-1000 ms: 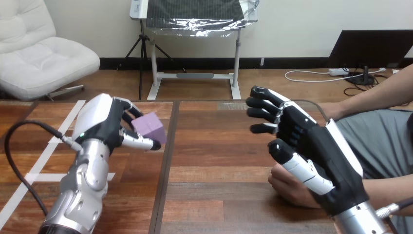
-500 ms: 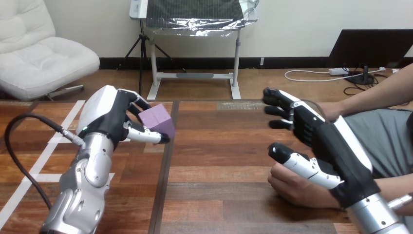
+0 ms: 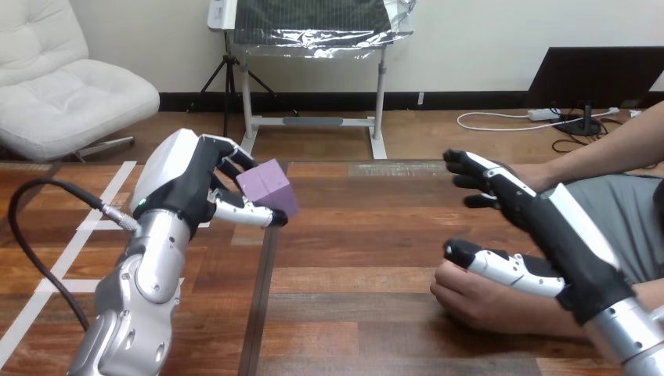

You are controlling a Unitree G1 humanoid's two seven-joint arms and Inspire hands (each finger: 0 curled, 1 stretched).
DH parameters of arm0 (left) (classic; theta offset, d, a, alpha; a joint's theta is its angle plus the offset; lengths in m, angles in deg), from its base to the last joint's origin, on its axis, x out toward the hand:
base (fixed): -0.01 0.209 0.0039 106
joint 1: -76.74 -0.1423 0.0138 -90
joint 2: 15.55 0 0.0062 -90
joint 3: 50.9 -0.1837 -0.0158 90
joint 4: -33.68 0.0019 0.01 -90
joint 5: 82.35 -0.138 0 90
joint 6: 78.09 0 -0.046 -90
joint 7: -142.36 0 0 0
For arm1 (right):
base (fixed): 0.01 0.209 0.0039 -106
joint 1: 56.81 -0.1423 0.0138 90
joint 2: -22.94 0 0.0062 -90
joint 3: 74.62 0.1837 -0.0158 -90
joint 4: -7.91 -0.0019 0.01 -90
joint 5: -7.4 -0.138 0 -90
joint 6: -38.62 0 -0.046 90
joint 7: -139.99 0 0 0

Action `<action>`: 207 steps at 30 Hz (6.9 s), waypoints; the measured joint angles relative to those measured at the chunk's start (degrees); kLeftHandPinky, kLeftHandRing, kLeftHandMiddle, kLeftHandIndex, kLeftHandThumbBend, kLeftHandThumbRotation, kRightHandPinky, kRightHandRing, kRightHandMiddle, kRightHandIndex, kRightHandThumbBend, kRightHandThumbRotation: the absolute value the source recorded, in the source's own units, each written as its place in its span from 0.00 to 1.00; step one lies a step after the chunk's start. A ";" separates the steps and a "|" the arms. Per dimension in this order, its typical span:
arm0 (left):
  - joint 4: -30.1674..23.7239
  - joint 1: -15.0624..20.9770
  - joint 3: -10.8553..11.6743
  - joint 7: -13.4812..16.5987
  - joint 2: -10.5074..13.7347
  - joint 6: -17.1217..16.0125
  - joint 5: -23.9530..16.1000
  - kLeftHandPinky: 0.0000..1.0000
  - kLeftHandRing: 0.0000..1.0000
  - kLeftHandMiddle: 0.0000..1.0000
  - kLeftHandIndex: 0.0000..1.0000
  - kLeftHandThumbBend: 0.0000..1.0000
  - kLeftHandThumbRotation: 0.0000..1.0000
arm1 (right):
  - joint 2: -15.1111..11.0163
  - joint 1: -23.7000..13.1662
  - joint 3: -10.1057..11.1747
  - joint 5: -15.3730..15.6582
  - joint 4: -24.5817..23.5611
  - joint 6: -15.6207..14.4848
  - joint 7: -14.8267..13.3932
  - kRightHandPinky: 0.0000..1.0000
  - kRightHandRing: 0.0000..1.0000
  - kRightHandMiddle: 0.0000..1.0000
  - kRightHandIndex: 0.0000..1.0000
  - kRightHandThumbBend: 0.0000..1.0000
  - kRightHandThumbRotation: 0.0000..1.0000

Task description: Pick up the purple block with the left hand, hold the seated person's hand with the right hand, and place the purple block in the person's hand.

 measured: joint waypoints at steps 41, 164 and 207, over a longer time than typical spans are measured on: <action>-10.90 -3.15 2.39 -4.00 -0.29 1.32 0.70 0.29 0.35 0.42 0.45 0.69 0.00 | -17.93 -4.88 0.09 11.43 13.70 2.40 1.32 0.92 0.90 0.91 0.94 0.96 0.53; -11.55 -3.83 3.26 -4.11 -0.42 0.70 3.07 0.27 0.34 0.40 0.45 0.71 0.00 | -24.00 -11.89 -14.55 28.04 7.57 -24.37 14.09 0.42 0.57 0.65 0.68 1.00 0.08; -11.58 -3.83 4.10 -4.70 -0.37 0.16 3.23 0.28 0.35 0.41 0.45 0.69 0.00 | -24.16 -13.54 -17.36 29.97 10.71 -22.11 8.61 0.11 0.19 0.29 0.48 0.90 0.00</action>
